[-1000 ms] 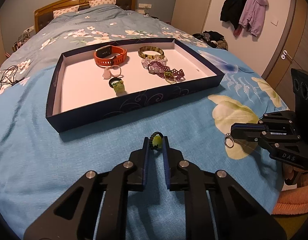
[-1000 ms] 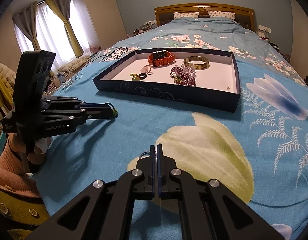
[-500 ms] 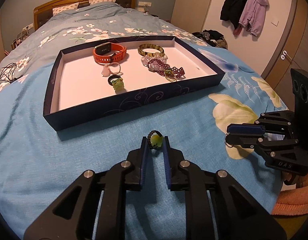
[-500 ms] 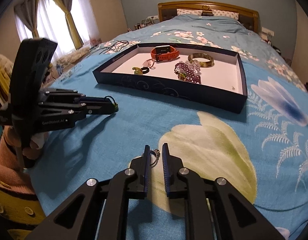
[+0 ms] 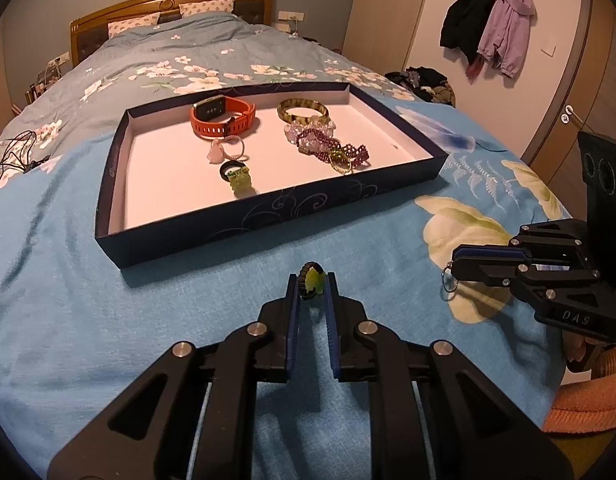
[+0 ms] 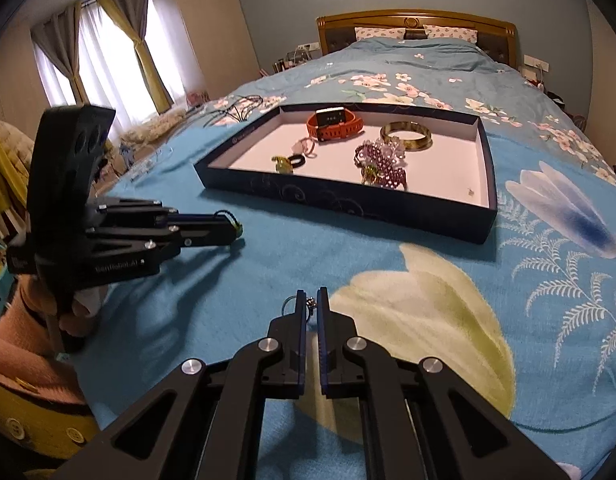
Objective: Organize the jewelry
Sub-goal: 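Carry the black hair tie and silver ring toward the tray with both tools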
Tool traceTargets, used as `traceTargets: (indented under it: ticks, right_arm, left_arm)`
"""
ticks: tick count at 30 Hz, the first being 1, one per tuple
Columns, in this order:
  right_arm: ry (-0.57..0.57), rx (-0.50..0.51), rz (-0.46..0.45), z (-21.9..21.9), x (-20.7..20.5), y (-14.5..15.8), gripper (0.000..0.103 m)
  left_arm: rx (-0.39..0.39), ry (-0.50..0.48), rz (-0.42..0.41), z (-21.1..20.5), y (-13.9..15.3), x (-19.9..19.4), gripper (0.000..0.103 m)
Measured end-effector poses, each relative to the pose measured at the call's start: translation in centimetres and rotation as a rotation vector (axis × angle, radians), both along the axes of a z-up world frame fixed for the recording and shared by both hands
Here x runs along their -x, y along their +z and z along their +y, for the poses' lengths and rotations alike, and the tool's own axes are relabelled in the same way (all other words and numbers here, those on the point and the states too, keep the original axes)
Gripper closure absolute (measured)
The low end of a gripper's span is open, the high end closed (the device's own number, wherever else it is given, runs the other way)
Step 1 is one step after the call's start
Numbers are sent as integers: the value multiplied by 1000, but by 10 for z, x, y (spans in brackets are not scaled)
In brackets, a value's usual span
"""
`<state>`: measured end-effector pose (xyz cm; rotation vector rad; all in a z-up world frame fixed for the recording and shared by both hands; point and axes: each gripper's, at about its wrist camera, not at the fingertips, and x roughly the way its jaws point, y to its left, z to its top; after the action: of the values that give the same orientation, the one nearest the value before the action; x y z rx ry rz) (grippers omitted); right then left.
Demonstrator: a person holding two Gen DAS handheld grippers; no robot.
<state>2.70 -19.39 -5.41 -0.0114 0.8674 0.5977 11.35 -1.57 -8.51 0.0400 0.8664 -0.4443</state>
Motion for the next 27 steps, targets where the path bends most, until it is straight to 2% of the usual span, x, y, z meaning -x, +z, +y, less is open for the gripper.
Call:
traceTargets:
  ticks: [27]
  right_arm:
    - [-51, -92, -110, -7, -14, 32, 99]
  left_arm:
    - [54, 35, -109, 14, 40, 13, 90]
